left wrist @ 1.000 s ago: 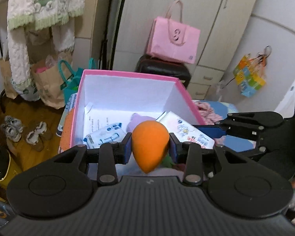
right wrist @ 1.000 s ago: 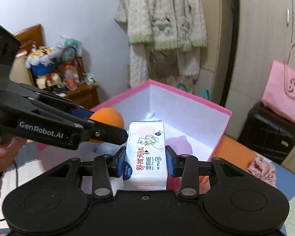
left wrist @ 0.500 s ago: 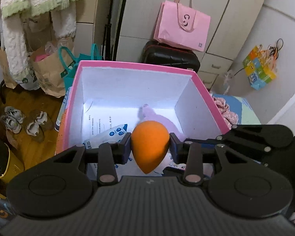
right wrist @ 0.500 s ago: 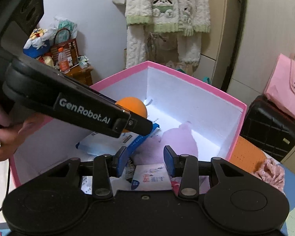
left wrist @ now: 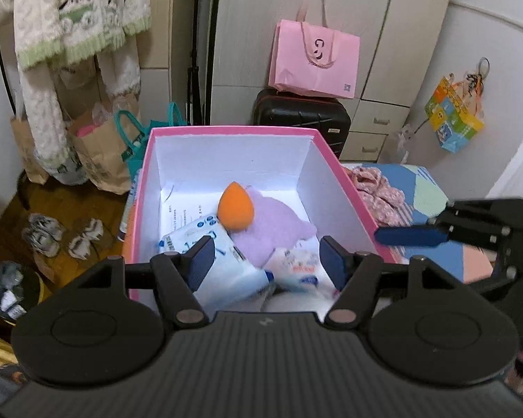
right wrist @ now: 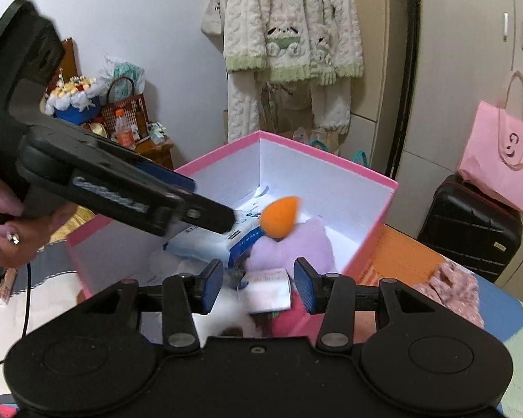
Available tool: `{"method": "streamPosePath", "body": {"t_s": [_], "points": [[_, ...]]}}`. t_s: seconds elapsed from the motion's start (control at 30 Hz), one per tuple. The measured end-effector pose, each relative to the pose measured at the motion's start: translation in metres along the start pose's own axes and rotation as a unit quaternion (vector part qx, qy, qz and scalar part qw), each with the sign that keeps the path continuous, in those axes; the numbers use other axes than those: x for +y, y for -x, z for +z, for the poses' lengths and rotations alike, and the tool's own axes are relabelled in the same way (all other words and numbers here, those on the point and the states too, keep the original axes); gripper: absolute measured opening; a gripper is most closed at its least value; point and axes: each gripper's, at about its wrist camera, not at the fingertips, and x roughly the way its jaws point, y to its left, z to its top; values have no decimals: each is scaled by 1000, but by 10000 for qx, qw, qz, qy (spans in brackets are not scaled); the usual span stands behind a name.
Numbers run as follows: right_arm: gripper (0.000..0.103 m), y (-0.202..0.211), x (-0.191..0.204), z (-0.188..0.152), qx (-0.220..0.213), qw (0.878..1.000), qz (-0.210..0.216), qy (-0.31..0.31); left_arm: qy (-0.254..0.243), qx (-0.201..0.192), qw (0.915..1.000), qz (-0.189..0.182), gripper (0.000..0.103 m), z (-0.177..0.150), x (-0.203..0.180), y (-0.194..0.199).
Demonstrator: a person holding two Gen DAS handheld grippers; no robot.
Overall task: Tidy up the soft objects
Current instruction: 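Withdraw both grippers from the box back over the quilt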
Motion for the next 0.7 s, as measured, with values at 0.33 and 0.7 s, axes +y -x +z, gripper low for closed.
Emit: {"method": "streamPosePath", "body": {"t_s": [0.33, 0.7], "points": [[59, 59, 8, -15, -320, 9991, -80, 255, -518, -84, 9986, -46, 73, -22, -42, 55], [69, 100, 5, -32, -436, 9976, -346, 400, -995, -119, 9942, -391, 82, -34, -95, 78]]}}
